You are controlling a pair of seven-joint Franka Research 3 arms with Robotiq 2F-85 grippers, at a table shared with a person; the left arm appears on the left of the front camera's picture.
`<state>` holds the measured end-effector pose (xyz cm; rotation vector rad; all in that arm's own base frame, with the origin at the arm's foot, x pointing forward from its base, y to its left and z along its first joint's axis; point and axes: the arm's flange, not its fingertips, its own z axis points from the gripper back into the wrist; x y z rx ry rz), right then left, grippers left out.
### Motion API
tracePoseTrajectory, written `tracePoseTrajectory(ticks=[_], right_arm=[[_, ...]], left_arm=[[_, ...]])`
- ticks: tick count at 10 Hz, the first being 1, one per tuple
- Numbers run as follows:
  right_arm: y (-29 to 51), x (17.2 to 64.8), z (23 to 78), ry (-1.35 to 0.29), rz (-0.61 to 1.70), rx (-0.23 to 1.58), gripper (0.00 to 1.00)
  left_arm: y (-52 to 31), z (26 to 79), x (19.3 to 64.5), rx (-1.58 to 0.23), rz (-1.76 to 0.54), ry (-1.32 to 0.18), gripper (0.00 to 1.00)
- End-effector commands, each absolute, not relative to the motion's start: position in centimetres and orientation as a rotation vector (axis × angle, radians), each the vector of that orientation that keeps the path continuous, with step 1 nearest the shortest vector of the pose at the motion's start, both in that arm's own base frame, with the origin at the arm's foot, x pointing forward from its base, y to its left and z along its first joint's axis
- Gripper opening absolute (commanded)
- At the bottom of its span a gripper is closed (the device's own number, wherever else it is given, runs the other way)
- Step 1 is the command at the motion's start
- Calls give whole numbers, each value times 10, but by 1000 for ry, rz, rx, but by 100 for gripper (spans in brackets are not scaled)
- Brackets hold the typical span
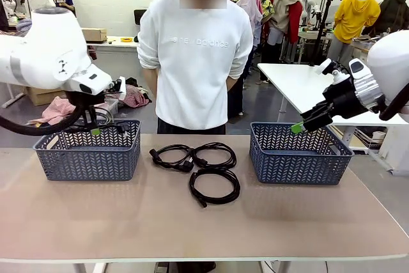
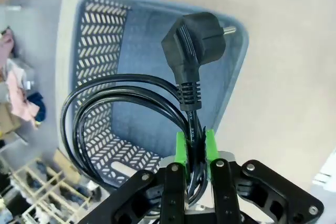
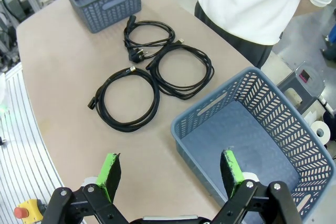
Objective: Organize the cables according to human instructions.
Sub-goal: Pick up a bundle of cables and place it in the basket indicated by the human.
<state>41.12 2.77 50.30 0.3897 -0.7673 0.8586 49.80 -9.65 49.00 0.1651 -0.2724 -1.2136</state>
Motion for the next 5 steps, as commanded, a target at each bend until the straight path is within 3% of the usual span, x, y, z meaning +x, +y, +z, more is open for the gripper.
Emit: tracePoseTrajectory(ticks=[1, 5], right_arm=[[27, 414, 501, -791, 877, 404, 100], [27, 414, 501, -791, 877, 404, 100]], left_arm=[[-90, 480, 499, 162, -1158, -296, 0], [-81, 460, 516, 163, -1133, -316, 0]])
